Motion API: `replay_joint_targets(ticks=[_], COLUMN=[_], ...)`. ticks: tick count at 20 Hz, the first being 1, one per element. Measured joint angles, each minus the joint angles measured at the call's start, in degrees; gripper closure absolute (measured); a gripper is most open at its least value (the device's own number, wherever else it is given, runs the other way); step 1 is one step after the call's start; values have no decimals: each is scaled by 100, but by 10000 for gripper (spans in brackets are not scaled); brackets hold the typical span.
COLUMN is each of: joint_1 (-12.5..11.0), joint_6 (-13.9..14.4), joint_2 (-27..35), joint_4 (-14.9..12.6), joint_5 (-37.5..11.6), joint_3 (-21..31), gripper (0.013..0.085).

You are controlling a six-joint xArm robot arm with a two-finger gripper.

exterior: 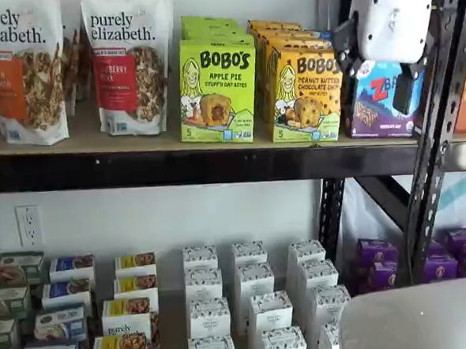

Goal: Pick up the orange box on the top shelf, the fifth box from the left

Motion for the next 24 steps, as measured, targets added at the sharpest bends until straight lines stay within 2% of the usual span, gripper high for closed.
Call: replay_joint_targets(ticks=[1,2,3,4,8,13,19,24], joint_1=[49,427,627,672,697,609,402,468], joint_6=[32,236,353,389,411,360,250,306], joint_2=[-21,-159,-246,-267,-257,-252,-246,-152], joint_4=[-59,-461,-697,-771,-816,-719,-472,-526], joint_5=[-34,-259,-405,-448,-442,-479,-693,-896], joint_3=[19,153,227,246,251,278,309,286], gripper=[130,130,130,130,130,130,130,130])
